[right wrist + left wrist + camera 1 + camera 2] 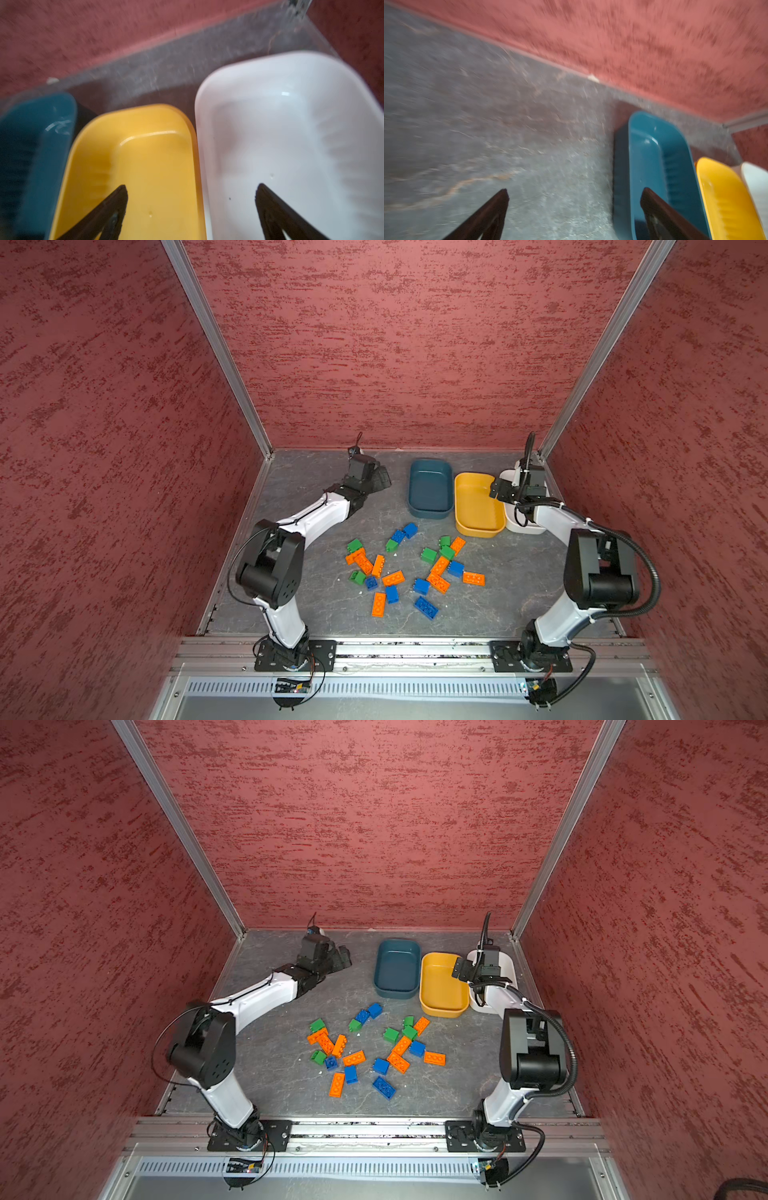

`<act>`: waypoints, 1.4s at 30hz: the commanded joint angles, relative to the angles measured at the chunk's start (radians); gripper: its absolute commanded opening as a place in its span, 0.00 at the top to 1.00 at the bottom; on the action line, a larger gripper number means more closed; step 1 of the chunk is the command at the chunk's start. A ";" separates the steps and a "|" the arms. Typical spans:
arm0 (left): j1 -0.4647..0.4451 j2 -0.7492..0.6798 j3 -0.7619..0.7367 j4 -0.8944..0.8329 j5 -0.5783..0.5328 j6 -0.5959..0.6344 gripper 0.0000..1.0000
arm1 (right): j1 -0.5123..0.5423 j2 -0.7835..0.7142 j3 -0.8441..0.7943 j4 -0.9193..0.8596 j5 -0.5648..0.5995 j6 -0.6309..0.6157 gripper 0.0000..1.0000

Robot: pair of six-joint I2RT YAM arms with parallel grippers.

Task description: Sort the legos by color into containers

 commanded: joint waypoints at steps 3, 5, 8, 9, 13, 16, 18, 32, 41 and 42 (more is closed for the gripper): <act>-0.067 0.176 0.209 -0.244 0.091 -0.002 0.01 | -0.002 0.056 0.091 -0.222 0.013 -0.066 0.19; -0.080 0.216 0.247 -0.258 0.097 -0.008 0.01 | -0.002 0.084 0.121 -0.263 0.022 -0.094 0.23; -0.082 0.269 0.300 -0.277 0.123 -0.022 0.00 | -0.002 0.134 0.174 -0.319 0.009 -0.130 0.34; -0.082 0.288 0.322 -0.291 0.128 -0.024 0.01 | 0.000 0.150 0.195 -0.338 0.008 -0.135 0.36; -0.082 0.362 0.426 -0.365 0.120 -0.008 0.01 | 0.010 0.203 0.259 -0.362 0.046 -0.138 0.47; -0.082 0.404 0.492 -0.414 0.107 0.011 0.01 | 0.013 0.240 0.297 -0.352 0.062 -0.123 0.53; -0.082 0.423 0.525 -0.431 0.103 0.026 0.00 | 0.015 0.261 0.315 -0.335 0.057 -0.111 0.58; -0.080 0.478 0.621 -0.510 0.052 0.074 0.01 | 0.017 0.434 0.477 -0.258 0.080 -0.025 0.71; -0.073 0.491 0.657 -0.538 0.021 0.077 0.01 | 0.017 0.528 0.649 -0.340 0.067 -0.049 0.67; -0.073 0.494 0.658 -0.539 0.022 0.077 0.01 | 0.018 0.517 0.642 -0.349 0.066 -0.051 0.64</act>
